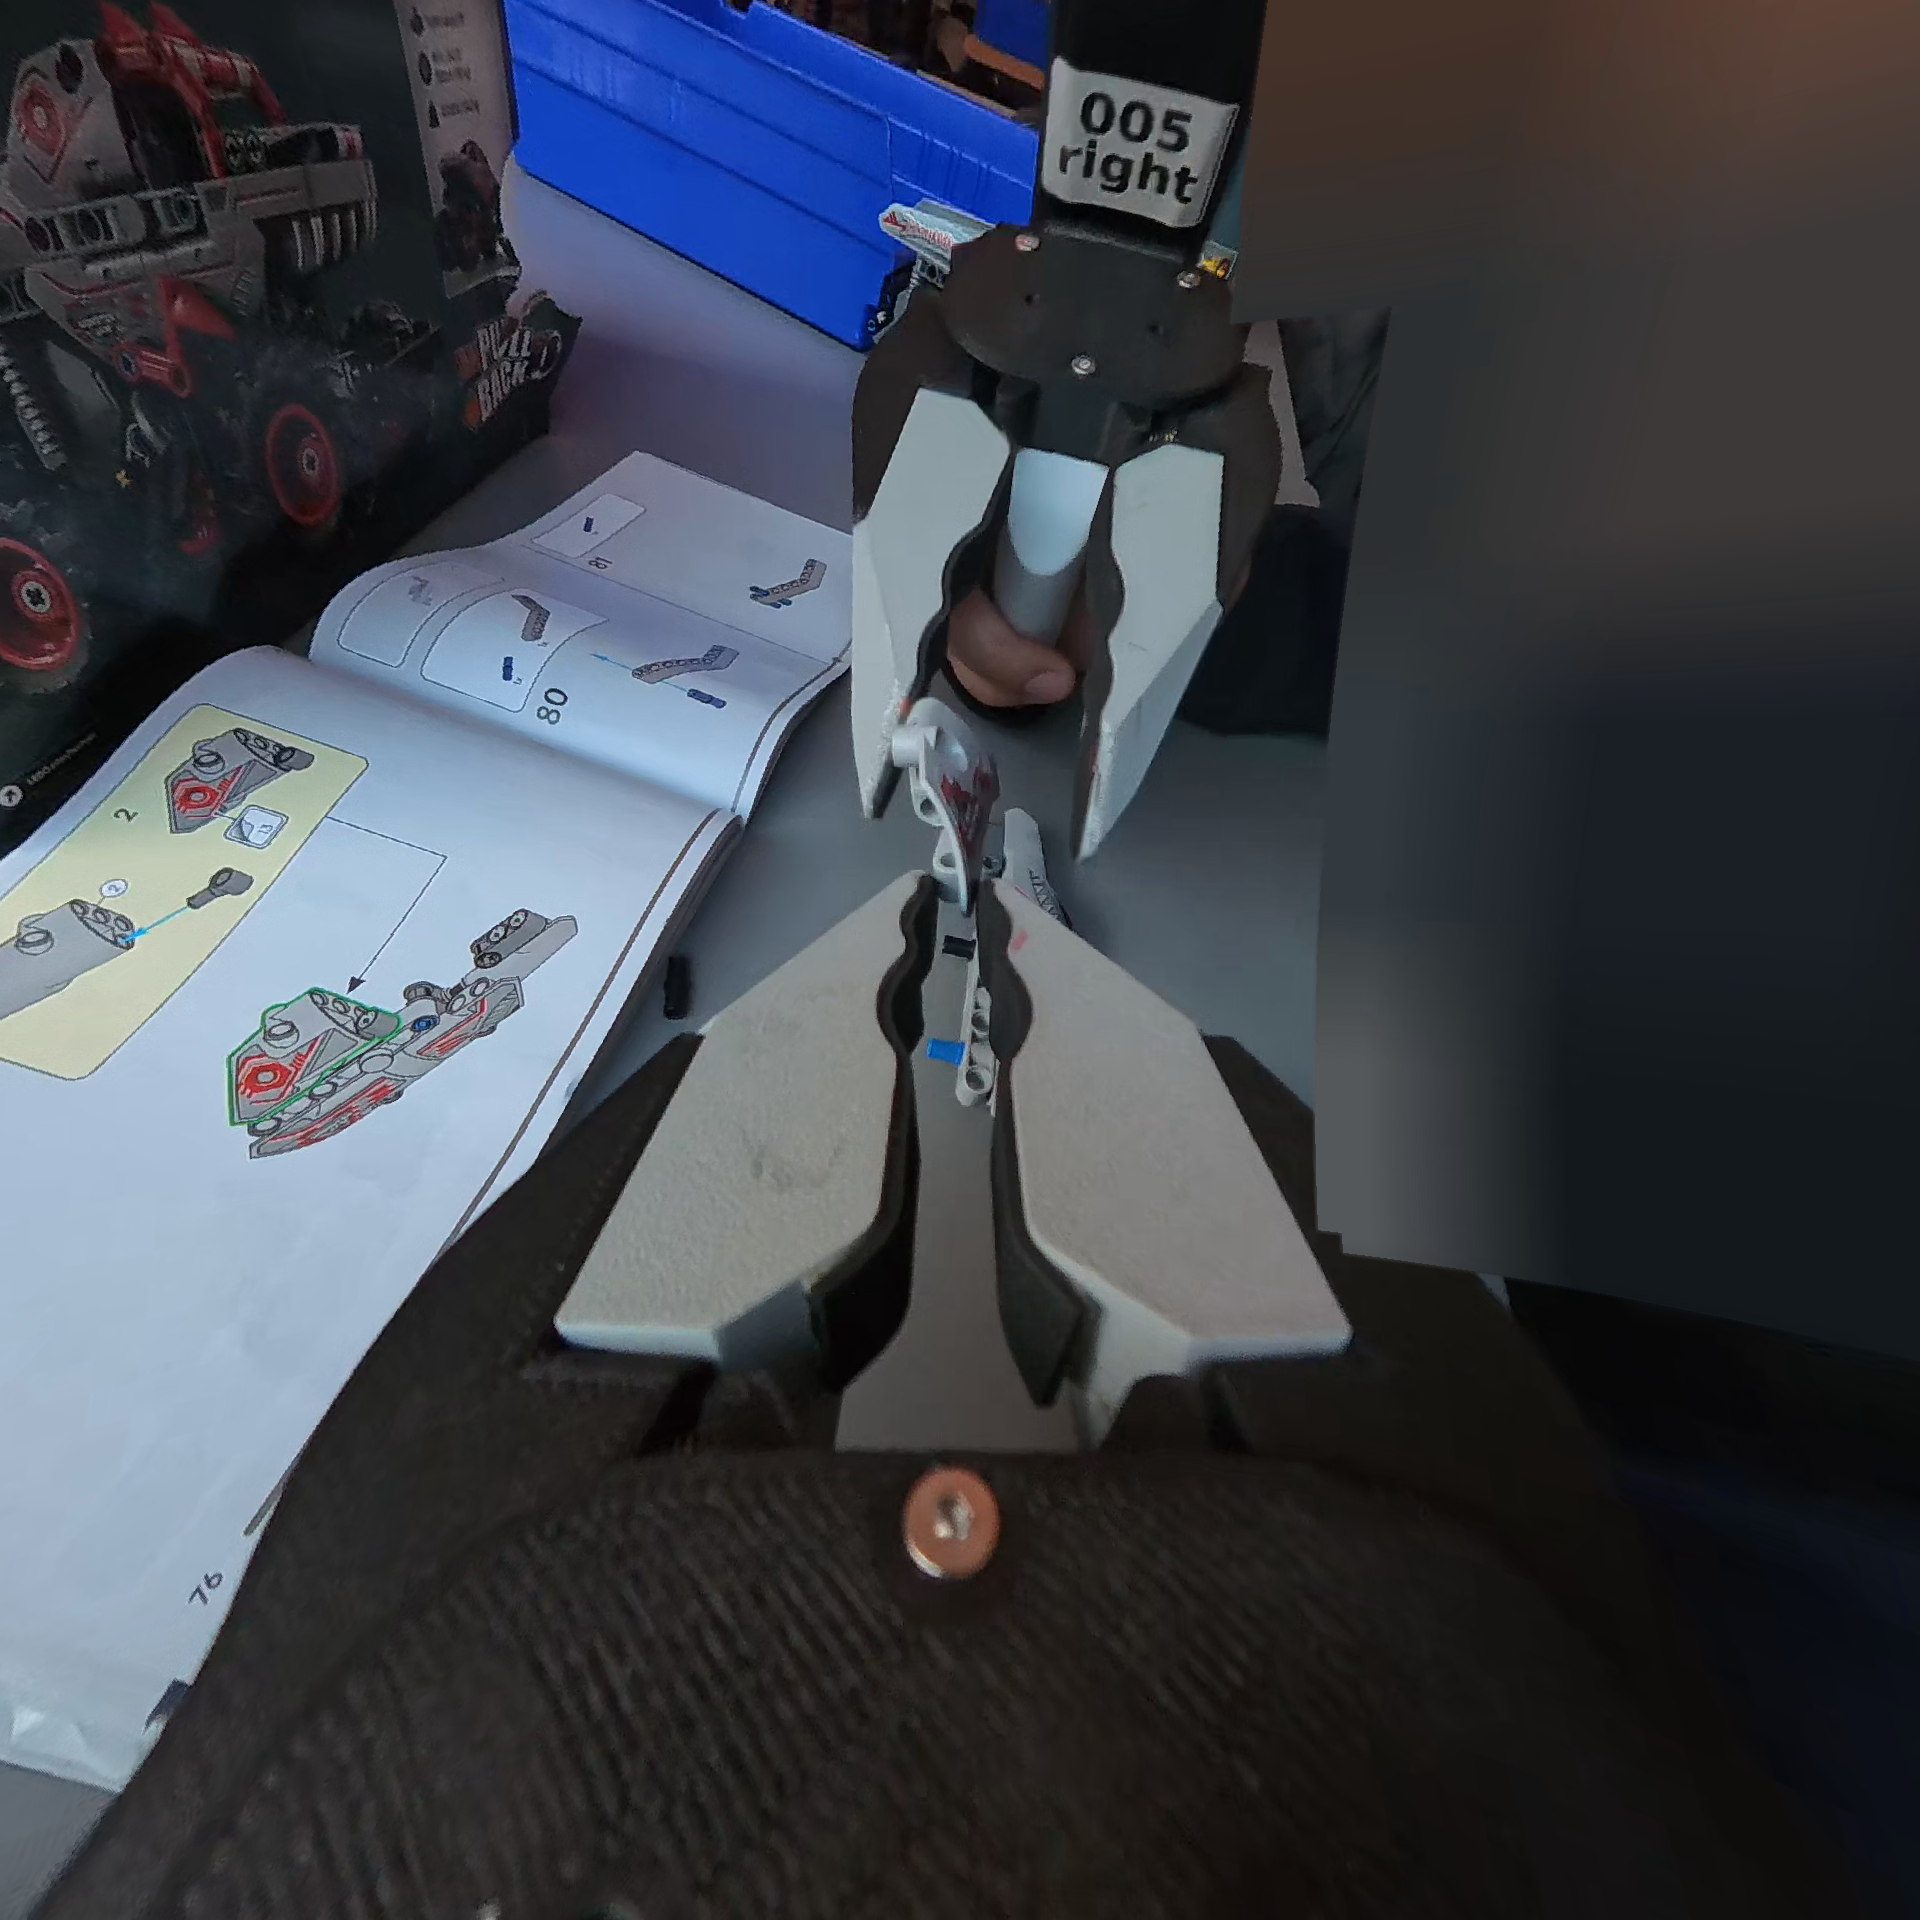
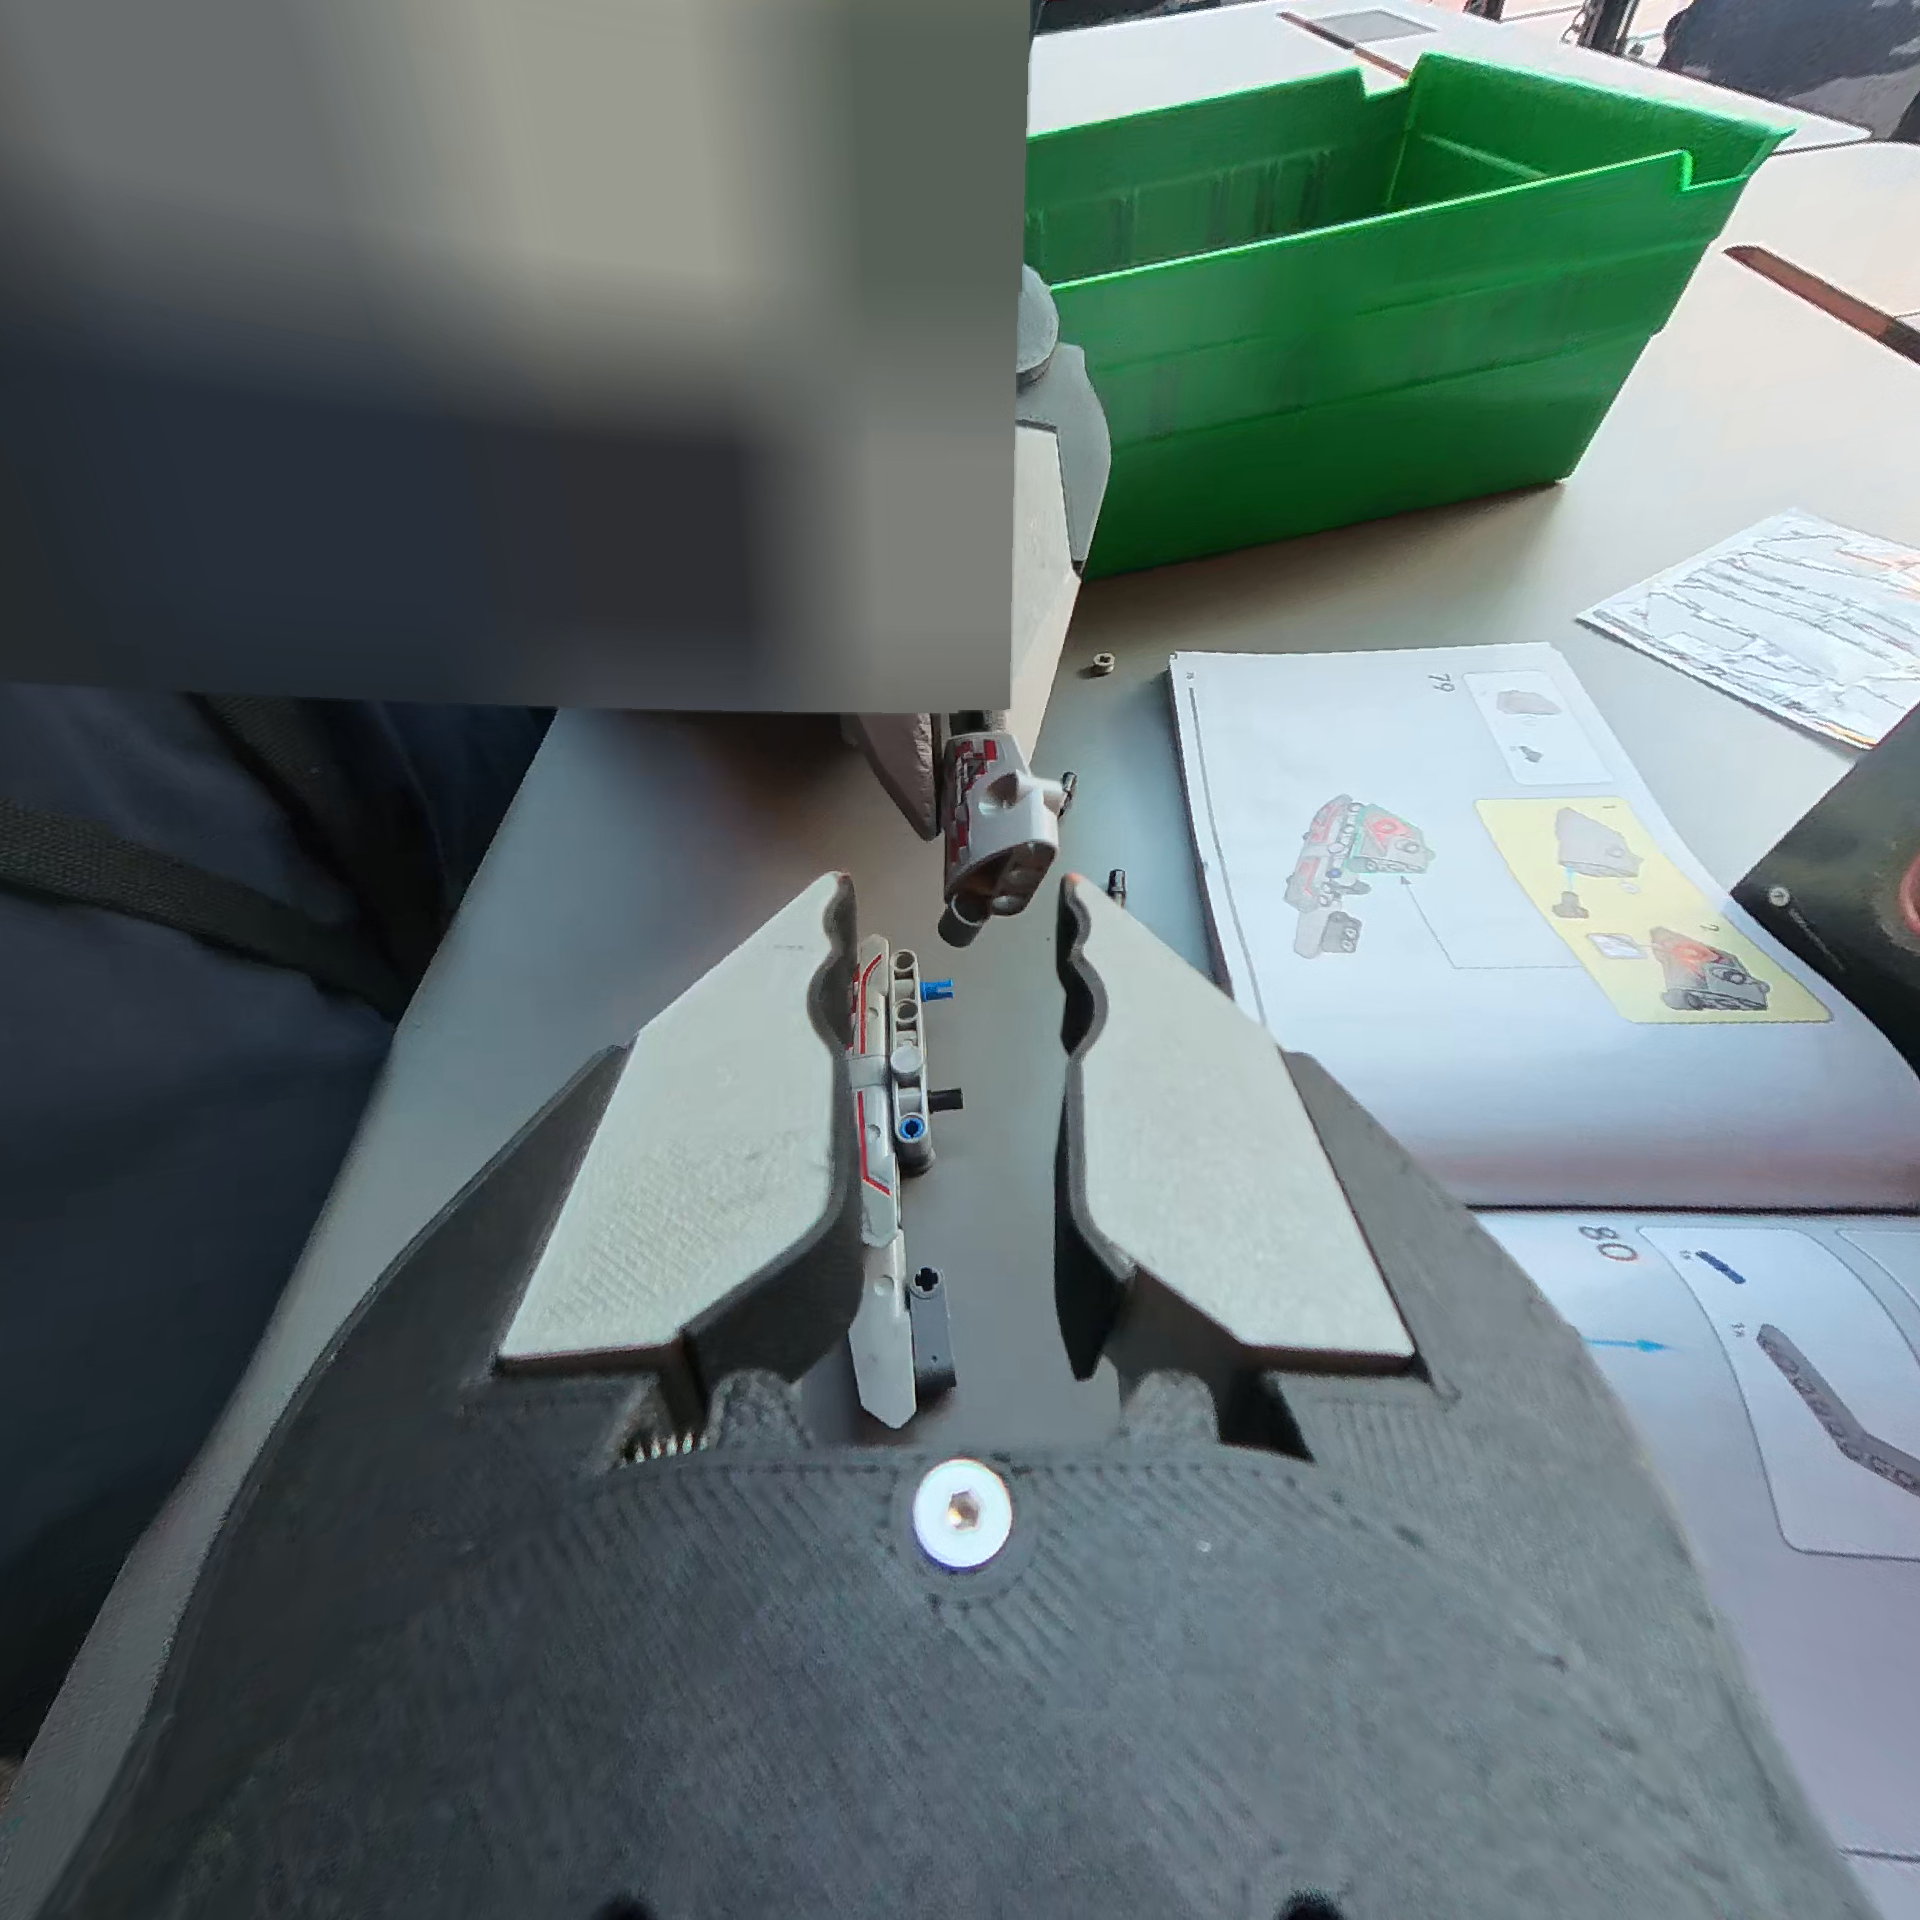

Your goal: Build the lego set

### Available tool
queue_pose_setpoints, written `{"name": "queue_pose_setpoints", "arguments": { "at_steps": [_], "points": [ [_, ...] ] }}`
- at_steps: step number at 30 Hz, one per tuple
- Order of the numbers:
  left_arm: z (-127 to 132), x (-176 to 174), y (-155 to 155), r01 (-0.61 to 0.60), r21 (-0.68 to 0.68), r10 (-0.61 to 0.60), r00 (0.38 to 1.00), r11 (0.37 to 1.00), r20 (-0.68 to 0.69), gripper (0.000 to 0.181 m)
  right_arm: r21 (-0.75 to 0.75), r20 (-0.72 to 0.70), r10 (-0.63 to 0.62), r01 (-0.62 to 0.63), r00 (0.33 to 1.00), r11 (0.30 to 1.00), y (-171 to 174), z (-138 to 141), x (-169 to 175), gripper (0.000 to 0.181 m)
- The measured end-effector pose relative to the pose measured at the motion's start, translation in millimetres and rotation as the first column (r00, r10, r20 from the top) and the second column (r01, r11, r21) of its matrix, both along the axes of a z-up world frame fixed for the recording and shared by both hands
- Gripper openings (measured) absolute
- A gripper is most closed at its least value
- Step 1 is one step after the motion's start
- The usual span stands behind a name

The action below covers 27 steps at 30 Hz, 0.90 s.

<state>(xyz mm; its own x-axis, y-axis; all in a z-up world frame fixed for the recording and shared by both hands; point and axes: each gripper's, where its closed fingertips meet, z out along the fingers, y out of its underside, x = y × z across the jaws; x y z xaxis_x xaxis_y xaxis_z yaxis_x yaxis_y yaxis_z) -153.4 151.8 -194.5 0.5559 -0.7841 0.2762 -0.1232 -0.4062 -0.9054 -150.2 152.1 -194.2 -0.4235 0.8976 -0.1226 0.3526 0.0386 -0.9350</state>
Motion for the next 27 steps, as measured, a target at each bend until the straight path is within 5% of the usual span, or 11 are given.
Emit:
{"name": "queue_pose_setpoints", "arguments": {
  "at_steps": [1, 13, 18, 21, 27],
  "points": [
    [-0.2, 0.1, 0.0, 0.000, -0.001, 0.000, 1.000, 1.000, -0.001, 0.005, 0.002, -0.003, -0.007, 0.007, 1.000, 1.000, 1.5, 0.9, 0.0, 0.034],
    [-7.0, -0.8, 2.4, -0.030, -0.013, 0.029, 0.999, 0.999, -0.040, 0.004, -0.019, -0.014, -0.026, 0.025, 1.000, 0.999, 9.3, 0.9, -0.6, 0.033],
    [-9.3, 4.8, -1.0, 0.014, 0.149, 0.013, 0.984, 0.989, -0.180, 0.004, -0.097, -0.030, -0.002, -0.001, 1.000, 0.995, 6.7, 6.6, -0.8, 0.032],
    [-4.4, 6.8, -1.5, 0.050, 0.314, 0.039, 0.962, 0.948, -0.272, 0.004, -0.131, -0.072, 0.027, -0.036, 0.997, 0.991, 3.0, 18.4, 3.8, 0.016],
    [22.0, 10.9, -6.8, 0.084, 0.517, 0.059, 0.966, 0.852, -0.252, 0.004, 0.013, -0.119, 0.047, -0.046, 0.992, 0.999, -9.9, 25.4, 7.5, 0.025]
  ]
}}
